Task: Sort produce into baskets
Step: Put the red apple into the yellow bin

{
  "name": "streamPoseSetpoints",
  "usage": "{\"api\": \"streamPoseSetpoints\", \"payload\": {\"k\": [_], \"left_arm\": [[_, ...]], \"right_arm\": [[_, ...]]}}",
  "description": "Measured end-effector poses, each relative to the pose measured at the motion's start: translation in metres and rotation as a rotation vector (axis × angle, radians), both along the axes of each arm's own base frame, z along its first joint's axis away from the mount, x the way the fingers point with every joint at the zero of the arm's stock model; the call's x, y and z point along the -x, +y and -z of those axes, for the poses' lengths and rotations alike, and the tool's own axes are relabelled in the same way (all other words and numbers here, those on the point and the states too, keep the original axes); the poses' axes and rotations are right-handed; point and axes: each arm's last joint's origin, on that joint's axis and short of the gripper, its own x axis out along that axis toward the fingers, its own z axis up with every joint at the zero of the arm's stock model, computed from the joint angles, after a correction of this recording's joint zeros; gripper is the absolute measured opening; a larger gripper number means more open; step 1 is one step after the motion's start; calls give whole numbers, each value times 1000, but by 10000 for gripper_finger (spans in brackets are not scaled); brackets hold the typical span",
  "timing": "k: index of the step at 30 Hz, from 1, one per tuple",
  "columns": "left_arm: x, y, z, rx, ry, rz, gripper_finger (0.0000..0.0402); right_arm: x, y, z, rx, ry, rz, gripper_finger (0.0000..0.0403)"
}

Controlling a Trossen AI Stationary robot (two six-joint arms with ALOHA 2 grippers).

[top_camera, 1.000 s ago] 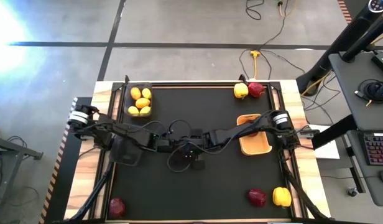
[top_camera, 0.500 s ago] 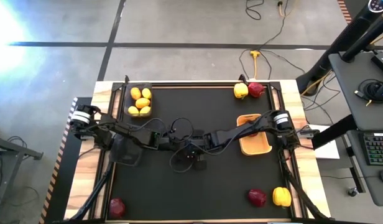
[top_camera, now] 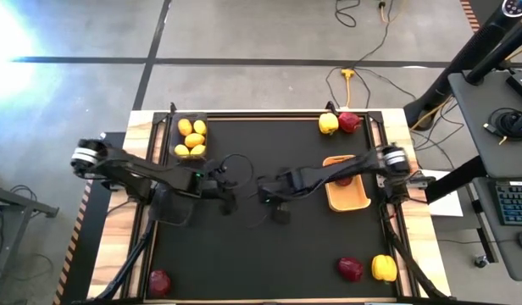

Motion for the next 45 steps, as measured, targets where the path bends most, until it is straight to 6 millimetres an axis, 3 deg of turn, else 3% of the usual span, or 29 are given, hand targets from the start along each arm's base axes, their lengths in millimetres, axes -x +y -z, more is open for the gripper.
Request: {"api": "streamPoseSetpoints", "payload": {"k": [3, 10, 13, 19, 27, 34, 39, 42, 45], "left_arm": [[10, 3, -21, -41, -43, 44, 310], [22, 15, -55, -61, -206, 40, 310], [22, 20, -65, -51, -291, 13, 310], [21, 20, -84, -17, -449, 10, 310], [24, 20, -85, -10, -438, 18, 310], [24, 20, -85, -18, -430, 26, 310], [25, 20, -85, -28, -426, 34, 310], [24, 20, -86, -28, -439, 33, 310], [23, 20, -88, -28, -461, 32, 310]], "right_arm": [[29, -4, -38, 5, 55, 65, 296], [105, -12, -88, -44, 104, 369, 297], [133, -15, -86, -58, 133, 515, 298], [175, -19, -55, -99, 183, 732, 301], [190, -19, -9, -164, 187, 785, 321], [194, -21, 5, -112, 217, 832, 353], [190, -20, -12, -130, 211, 821, 367], [189, -15, -34, -208, 260, 816, 367], [184, 3, -62, -338, 250, 809, 368]]}}
